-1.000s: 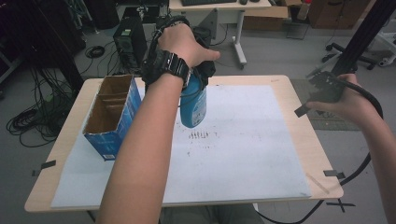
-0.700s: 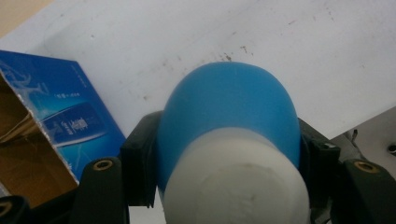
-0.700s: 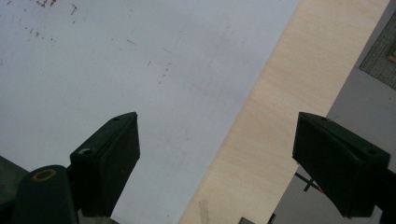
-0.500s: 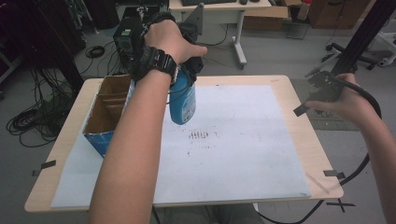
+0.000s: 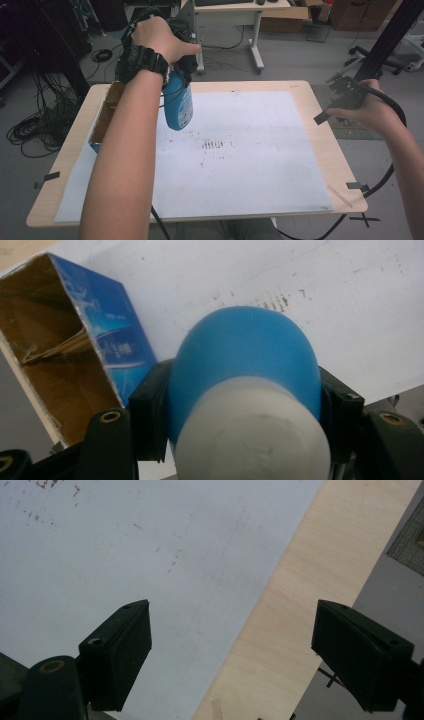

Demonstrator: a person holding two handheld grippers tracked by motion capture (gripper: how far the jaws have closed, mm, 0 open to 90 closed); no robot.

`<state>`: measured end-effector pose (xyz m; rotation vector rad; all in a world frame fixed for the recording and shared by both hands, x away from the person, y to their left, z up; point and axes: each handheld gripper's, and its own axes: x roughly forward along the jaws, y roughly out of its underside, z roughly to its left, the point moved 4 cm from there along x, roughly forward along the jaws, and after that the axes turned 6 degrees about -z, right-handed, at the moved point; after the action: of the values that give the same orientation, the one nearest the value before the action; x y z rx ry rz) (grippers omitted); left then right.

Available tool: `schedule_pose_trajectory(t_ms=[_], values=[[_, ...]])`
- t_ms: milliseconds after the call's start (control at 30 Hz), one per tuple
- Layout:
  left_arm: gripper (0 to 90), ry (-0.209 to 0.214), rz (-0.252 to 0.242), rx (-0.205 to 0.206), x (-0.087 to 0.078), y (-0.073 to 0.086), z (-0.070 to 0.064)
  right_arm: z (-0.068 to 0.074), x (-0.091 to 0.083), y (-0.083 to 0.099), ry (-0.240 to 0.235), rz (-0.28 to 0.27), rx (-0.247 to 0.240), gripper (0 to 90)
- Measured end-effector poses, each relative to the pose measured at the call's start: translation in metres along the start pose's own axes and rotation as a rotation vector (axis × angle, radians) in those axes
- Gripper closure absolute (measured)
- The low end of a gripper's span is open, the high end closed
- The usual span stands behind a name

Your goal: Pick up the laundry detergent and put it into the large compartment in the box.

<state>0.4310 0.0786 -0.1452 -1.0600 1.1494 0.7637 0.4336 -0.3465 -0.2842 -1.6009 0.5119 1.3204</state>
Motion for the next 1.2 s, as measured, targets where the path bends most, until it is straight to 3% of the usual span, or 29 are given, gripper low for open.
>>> schedule_pose_trajectory(t_ms=[333, 733, 1200], values=[[37.4, -0.027, 0.004, -0.047, -0.008, 0.010, 0.028, 0.002, -0.001, -0.002, 0.001, -0.001, -0.003, 16.5], [37.4, -0.068, 0.003, -0.148, -0.010, 0.026, 0.071, 0.004, -0.002, -0.006, 0.011, 0.006, -0.006, 16.5], [37.4, -0.122, -0.004, -0.222, -0.012, 0.035, 0.104, 0.004, 0.001, -0.009, 0.019, 0.020, -0.006, 16.7]])
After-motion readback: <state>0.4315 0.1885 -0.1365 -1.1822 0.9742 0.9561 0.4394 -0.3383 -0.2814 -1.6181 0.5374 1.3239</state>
